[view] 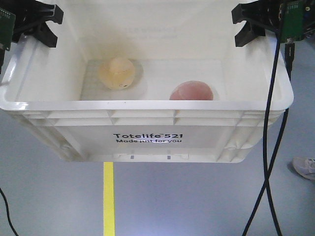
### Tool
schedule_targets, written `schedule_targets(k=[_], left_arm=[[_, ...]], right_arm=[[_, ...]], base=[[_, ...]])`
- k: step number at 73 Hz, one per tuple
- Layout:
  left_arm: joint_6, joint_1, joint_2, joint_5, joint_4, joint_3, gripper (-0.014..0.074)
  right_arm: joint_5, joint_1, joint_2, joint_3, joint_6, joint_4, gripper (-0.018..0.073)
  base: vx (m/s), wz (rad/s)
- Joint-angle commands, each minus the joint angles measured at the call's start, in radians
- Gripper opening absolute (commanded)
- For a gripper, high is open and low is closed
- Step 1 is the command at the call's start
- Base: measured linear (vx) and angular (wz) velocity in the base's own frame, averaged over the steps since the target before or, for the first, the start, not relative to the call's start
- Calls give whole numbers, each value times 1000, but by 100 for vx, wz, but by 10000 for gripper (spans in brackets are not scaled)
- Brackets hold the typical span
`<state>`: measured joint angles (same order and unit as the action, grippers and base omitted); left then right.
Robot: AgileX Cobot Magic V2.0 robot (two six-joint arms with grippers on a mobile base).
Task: Place moving items into box and shelve
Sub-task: 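Keep carrying the tote with both grippers as base moves across floor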
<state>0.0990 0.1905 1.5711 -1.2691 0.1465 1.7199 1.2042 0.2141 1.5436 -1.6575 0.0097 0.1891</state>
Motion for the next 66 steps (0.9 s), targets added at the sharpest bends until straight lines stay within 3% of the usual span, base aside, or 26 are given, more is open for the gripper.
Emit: schedule_targets(k=[1, 66], left_arm=[[1, 15, -55, 102, 111, 44, -17], [1, 15, -55, 101, 112, 44, -17]], right_arm=[[-112, 10, -59, -43, -21, 123, -11], [-111, 10, -59, -43, -21, 122, -11]], base=[[25, 52], [30, 38]])
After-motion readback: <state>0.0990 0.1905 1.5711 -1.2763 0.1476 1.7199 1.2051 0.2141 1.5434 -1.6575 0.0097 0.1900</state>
